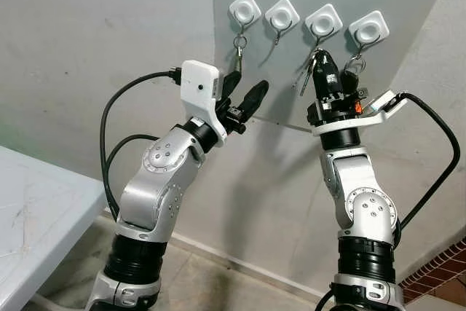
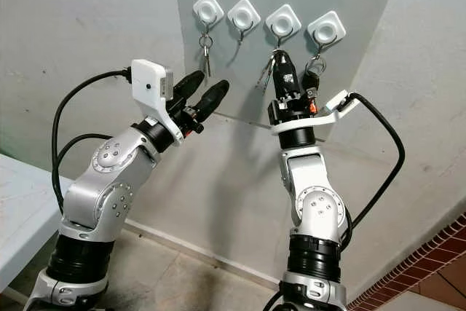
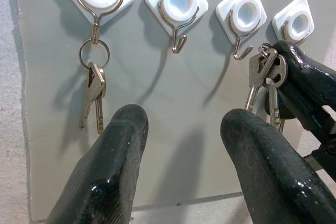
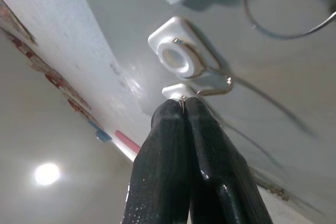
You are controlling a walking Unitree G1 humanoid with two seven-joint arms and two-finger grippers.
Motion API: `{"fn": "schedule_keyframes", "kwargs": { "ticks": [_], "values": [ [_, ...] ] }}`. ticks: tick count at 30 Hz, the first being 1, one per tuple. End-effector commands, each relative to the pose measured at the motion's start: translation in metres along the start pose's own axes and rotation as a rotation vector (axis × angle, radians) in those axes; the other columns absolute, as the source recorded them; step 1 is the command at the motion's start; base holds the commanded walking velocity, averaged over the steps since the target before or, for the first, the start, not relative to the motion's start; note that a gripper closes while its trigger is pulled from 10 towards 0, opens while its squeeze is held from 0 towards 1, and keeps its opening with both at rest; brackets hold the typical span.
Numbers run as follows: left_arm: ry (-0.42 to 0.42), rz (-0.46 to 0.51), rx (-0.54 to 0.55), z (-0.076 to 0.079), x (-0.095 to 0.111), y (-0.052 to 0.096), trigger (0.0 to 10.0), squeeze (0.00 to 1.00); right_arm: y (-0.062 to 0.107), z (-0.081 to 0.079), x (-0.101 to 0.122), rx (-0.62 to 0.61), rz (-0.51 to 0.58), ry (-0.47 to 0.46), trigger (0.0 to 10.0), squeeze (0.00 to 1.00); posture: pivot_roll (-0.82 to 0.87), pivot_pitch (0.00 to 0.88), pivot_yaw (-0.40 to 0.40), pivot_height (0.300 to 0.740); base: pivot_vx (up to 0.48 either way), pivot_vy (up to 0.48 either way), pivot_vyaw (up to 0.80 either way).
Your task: Hang keys on a hook
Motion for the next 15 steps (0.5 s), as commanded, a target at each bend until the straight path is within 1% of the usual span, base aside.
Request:
{"fn": "schedule_keyframes", "kwargs": {
  "ticks": [1,7,9,15],
  "values": [
    [-0.017,0.024,0.001,0.000,0.008,-0.001,10.0,0.00,-0.003,-0.007,-0.008,0.036,0.004,-0.033,10.0,0.00,0.22,0.000,-0.011,0.736,0.000,0.000,0.00],
    [-0.017,0.026,-0.001,0.000,0.009,-0.001,10.0,0.00,-0.006,-0.006,-0.007,0.024,0.012,-0.035,10.0,0.00,0.22,0.000,-0.010,0.736,0.000,0.000,0.00],
    [-0.016,0.027,-0.002,0.001,0.009,-0.001,10.0,0.00,-0.009,-0.002,-0.004,0.005,0.024,-0.028,10.0,0.00,0.22,0.000,-0.010,0.736,0.000,0.000,0.00],
    [-0.017,0.027,-0.004,0.001,0.009,-0.002,10.0,0.00,-0.014,-0.002,-0.004,0.012,0.027,-0.025,10.0,0.00,0.22,0.000,-0.009,0.736,0.000,0.000,0.00]
  ]
}}
Point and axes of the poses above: a point about 5 cm out from each wrist's last joint towards the gripper, its own y axis pointing back from the gripper into the wrist, its own x axis along the axis of the wrist's last joint, z = x × y, the point moved 5 cm from there along -y, pointing out of the wrist towards the gripper, and after that the axes turned 6 degrees about -y, right-handed, at the moved point
